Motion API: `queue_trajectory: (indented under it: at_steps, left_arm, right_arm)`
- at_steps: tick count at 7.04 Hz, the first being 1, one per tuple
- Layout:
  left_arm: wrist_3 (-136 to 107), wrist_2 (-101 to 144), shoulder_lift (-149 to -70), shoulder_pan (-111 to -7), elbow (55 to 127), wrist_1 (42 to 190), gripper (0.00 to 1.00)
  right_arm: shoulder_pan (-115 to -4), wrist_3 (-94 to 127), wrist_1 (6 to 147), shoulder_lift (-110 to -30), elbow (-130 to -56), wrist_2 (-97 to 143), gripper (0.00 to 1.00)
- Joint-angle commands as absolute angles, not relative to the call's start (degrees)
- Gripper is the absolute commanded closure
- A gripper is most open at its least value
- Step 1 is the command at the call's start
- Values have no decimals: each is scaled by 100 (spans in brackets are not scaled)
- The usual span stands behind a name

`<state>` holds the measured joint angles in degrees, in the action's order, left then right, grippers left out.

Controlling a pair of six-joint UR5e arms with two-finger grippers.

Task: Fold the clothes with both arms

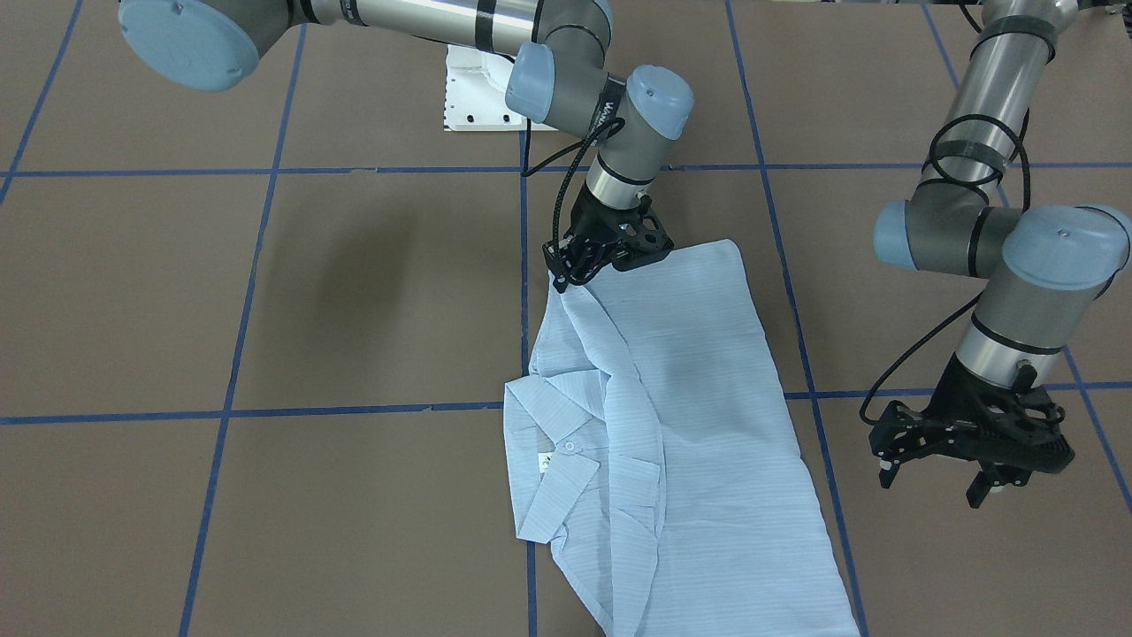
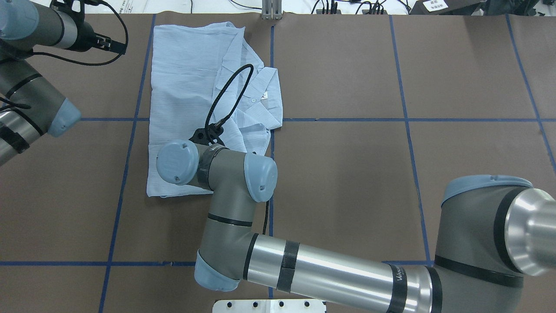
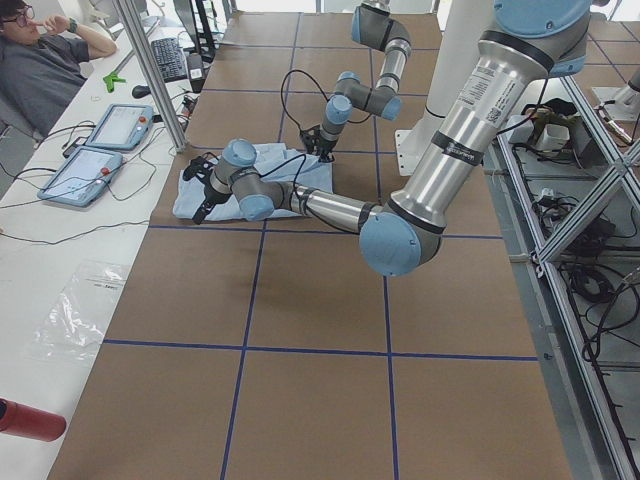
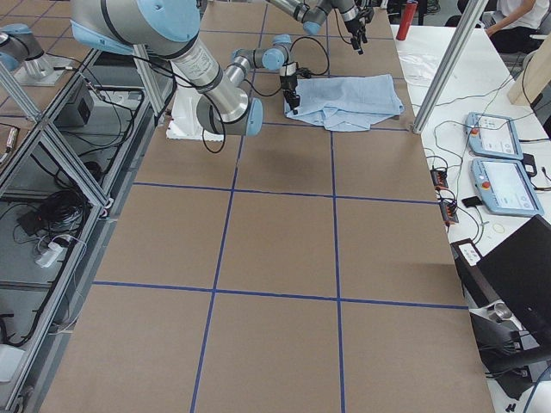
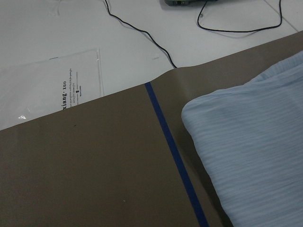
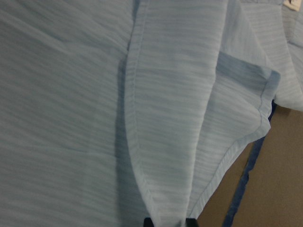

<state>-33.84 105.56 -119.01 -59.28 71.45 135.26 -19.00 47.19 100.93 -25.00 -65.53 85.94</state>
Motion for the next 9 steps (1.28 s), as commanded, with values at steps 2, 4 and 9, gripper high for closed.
queue_trajectory:
  at_steps: [2, 4, 9]
  left_arm:
    - [-3384, 10556, -11900, -5924, 7146, 13526, 0]
    - [-3392, 10556, -11892, -5924, 7146, 13587, 0]
    - [-3472, 10556, -11892, -5862, 7146, 13588, 0]
  right_arm:
    - [-1907, 4737, 10116, -2522, -6697, 8587, 97]
    - [-1933, 4755, 10116, -2540, -6758, 8587, 100]
    - [-1986, 5779, 10046, -3990, -8445, 8578, 1]
